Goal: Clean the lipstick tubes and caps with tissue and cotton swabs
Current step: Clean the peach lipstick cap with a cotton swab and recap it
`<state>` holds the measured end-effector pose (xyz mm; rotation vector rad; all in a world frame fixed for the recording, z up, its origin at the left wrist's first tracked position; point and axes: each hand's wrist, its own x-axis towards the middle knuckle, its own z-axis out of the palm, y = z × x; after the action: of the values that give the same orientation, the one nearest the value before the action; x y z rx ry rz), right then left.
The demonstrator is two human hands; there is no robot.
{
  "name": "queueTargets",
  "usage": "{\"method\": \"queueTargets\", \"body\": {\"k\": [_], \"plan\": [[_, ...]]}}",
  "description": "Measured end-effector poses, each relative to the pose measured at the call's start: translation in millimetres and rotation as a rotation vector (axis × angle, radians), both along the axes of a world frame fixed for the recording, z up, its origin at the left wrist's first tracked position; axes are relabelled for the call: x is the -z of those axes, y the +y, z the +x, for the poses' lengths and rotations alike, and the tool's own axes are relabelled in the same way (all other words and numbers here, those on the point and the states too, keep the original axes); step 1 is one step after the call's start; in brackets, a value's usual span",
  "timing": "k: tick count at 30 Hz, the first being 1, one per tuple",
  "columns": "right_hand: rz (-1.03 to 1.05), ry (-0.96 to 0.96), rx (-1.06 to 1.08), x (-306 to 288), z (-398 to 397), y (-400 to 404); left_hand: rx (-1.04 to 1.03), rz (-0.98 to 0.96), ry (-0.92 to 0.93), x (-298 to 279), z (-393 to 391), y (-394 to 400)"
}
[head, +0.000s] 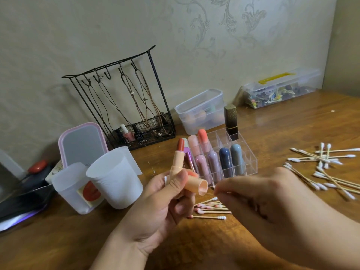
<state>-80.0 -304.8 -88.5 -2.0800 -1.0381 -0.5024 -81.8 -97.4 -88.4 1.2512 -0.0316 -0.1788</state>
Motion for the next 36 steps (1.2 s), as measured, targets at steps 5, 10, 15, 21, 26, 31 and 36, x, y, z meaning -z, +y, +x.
{"method": "queueTargets", "body": {"k": [5, 10, 15, 21, 26, 31, 36], "plan": [[0.065, 0.078, 0.046, -1.1, 3.2, -0.6, -0.006, 0.026, -0.048, 0.2, 2.6, 5.6], [0.144, 0.332, -0.091, -4.6, 1.9, 0.8, -0.112, 0.117, -0.055, -1.6, 2.0, 5.0], [0.149, 0.408, -0.037, -4.2, 5.9, -1.6, -0.123, 0.076, -0.053, -2.8, 1.9, 7.8], [-0.041, -0.026, 0.268, 3.1, 6.0, 5.8, -0.132, 0.089, -0.010, -3.9, -0.9, -2.9], [-0.135, 0.020, 0.204, 11.7, 2.7, 13.2, -0.147, 0.100, -0.006, -4.3, -4.5, -12.3], [0.004, 0.088, 0.126, 12.7, 6.9, 7.4, -0.134, 0.187, -0.033, -7.4, -6.3, -16.7], [-0.083, 0.084, 0.024, 11.4, 10.0, 9.7, -0.133, 0.161, -0.007, -6.4, -5.7, -14.9]]}}
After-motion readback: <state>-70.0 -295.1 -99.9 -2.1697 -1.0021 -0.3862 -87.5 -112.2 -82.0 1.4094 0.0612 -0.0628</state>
